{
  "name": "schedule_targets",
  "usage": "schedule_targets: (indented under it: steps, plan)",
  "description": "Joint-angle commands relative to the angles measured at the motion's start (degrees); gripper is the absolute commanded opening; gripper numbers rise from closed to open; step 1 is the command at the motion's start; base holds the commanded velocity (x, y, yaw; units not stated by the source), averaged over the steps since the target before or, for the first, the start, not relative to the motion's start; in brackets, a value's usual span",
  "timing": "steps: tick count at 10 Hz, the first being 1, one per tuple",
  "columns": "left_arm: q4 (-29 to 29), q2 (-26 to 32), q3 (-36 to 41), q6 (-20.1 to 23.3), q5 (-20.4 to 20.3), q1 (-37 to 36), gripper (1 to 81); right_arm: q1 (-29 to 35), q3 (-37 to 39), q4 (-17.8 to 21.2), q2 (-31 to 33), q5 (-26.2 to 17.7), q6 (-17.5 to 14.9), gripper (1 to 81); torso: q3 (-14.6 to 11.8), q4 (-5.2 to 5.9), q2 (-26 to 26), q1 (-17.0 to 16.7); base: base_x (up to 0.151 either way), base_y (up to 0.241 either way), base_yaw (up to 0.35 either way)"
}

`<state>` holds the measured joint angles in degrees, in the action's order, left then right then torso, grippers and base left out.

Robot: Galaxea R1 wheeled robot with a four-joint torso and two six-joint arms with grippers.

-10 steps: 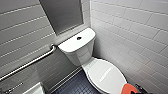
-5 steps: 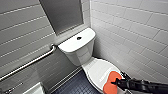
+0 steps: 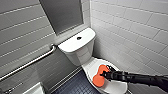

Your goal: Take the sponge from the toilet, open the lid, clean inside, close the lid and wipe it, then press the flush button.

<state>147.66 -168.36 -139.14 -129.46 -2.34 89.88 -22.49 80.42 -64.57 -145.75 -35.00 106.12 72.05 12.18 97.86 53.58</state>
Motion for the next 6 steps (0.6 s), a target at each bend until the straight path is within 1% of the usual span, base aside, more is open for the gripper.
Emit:
schedule_targets:
  steps: [1, 2, 3, 4, 5, 6]
  plan:
    - [0.87, 0.92, 0.63, 0.0, 1.29, 1.84, 81.1, 7.94, 12.64, -1.34, -12.4, 0.19, -0.56, 1.0, 0.0, 0.0, 0.0, 0.0, 0.0, 0.0, 0.0]
    - [0.87, 1.01, 0.63, 0.0, 1.29, 2.01, 81.1, 7.76, 16.23, -1.87, -14.41, 4.74, -0.65, 1.0, 0.0, 0.0, 0.0, 0.0, 0.0, 0.0, 0.0]
    - [0.78, 1.1, 0.63, 0.0, 1.29, 2.1, 81.1, 7.24, 20.26, -2.14, -16.6, 6.77, -0.65, 1.0, 0.02, 0.0, 0.0, 0.0, 0.0, 0.0, 0.0]
    - [0.78, 1.1, 0.63, 0.0, 1.29, 2.1, 81.1, 6.53, 24.02, -3.08, -18.88, 6.96, -1.08, 1.0, 0.02, 0.0, 0.0, 0.0, 0.0, 0.0, 0.0]
    - [0.78, 1.01, 0.63, 0.0, 1.29, 2.1, 81.1, 5.92, 28.7, -5.3, -20.91, 8.26, -1.44, 1.0, 0.02, 0.0, 0.0, 0.0, 0.0, 0.0, 0.0]
    - [0.78, 1.09, 0.63, 0.0, 1.29, 2.1, 81.1, 5.48, 31.33, -5.48, -21.53, 11.22, -1.53, 1.0, 0.02, 0.0, 0.0, 0.0, 0.0, 0.0, 0.0]
